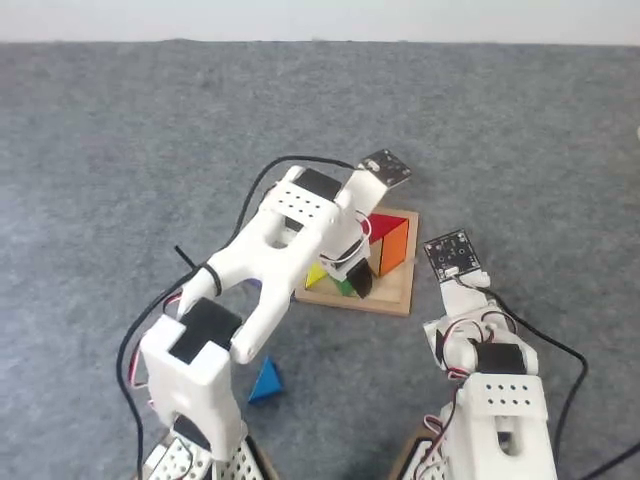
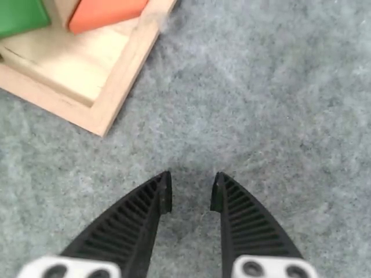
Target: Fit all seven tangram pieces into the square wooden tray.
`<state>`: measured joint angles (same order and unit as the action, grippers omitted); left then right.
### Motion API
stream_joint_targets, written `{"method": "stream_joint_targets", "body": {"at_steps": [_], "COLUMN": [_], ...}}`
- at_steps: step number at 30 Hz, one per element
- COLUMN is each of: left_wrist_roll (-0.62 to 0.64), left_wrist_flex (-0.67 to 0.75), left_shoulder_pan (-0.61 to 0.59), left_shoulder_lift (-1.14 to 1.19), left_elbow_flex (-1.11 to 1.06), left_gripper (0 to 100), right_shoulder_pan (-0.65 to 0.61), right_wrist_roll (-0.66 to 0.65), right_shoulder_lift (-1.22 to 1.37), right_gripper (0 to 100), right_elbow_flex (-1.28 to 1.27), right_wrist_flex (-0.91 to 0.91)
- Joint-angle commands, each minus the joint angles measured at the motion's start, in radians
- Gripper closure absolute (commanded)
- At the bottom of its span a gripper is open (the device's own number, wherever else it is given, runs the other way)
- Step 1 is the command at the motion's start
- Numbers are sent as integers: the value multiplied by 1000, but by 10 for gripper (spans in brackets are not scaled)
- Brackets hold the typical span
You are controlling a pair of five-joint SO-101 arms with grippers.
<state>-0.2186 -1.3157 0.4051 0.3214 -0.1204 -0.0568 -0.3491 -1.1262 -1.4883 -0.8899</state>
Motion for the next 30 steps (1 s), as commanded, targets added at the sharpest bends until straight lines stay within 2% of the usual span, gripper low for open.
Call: {"method": "stream_joint_targets", "body": {"at_steps": [1, 10, 20, 25, 30], "left_wrist_roll": [-3, 25, 52, 52, -20], "left_wrist_flex": [11, 54, -46, -87, -238], "left_shoulder_pan": [3, 69, 74, -11, -112], "left_shoulder_lift": [25, 86, -28, -130, -252], "left_elbow_flex": [42, 58, 68, 68, -10], "left_gripper": [673, 673, 673, 673, 673], "right_shoulder_pan": [-7, -7, -7, -7, -7], "right_wrist_roll": [8, 9, 9, 9, 8], "right_shoulder_lift": [-18, -16, -10, -10, -12], "right_gripper": [864, 864, 864, 864, 864], "right_elbow_flex": [5, 5, 5, 5, 5], "right_wrist_flex": [16, 22, 28, 25, 24]}}
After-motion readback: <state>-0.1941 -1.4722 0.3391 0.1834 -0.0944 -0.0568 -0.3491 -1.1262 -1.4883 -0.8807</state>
